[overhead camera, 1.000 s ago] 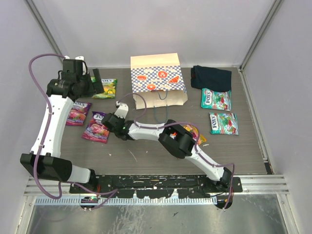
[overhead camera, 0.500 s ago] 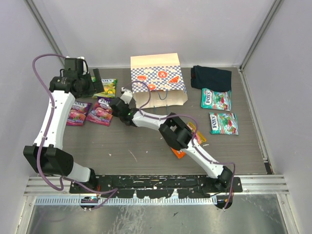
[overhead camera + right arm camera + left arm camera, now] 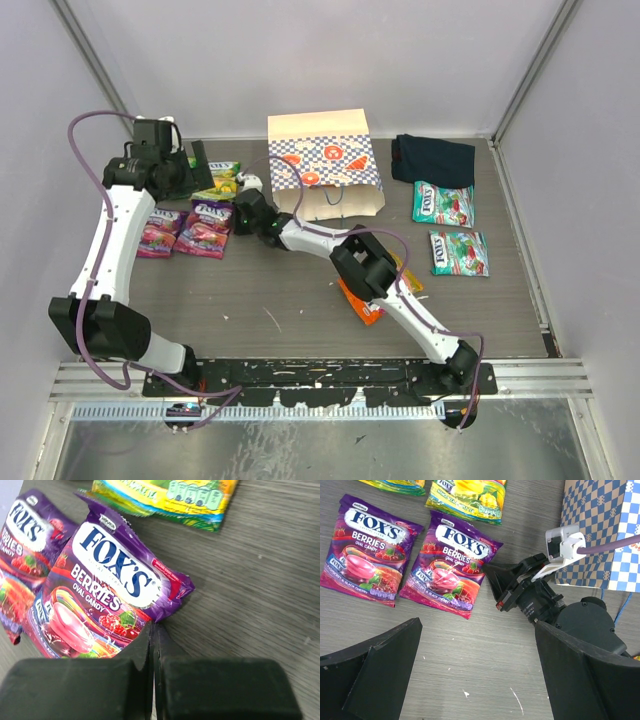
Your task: Take the snacks out of the paper bag
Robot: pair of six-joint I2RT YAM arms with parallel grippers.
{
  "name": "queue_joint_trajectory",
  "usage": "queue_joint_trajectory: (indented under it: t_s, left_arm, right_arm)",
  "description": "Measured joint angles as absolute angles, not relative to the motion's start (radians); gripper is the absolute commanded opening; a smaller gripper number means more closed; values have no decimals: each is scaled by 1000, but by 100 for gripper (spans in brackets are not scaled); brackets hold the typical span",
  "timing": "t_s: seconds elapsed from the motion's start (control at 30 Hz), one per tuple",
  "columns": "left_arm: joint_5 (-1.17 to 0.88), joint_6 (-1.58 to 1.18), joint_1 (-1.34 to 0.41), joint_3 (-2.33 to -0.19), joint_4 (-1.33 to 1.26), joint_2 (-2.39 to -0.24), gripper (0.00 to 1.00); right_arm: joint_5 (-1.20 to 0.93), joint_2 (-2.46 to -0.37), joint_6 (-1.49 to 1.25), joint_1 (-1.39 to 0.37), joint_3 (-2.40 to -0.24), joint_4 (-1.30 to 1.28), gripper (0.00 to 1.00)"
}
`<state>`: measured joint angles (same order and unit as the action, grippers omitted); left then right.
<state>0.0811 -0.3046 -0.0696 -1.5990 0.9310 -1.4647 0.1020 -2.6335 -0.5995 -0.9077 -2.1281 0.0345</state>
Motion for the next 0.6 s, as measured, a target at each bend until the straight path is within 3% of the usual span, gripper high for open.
queue_joint_trajectory:
  t_s: [0.3,0.33,0.4,0.43,0.47,0.6]
  left_arm:
    - [76,-327,-70,-1592,931,-1465,98]
    - [75,-329,-70,-1592,931,-1465,98]
    - [73,-331,-70,-1592,931,-1465,98]
    - [72,-333,-70,-1592,931,-1465,98]
    - [71,-334,-70,-1592,931,-1465,98]
    - [58,-336,-70,-1592,917,-1465,98]
  right_arm:
    - [-24,-2634,-502,-892,-2144,13,0]
    - [-35,-2637,-495,-889,-2154,-1,12]
    - [-57,-2646,-477,-881,-2181,-27,66]
    - [-69,-2650,-476,-876,-2192,-35,86]
    - [-82,-2651,-474,-873,-2197,-31,98]
    - [-94,-2545,-456,-863,-2030,59,100]
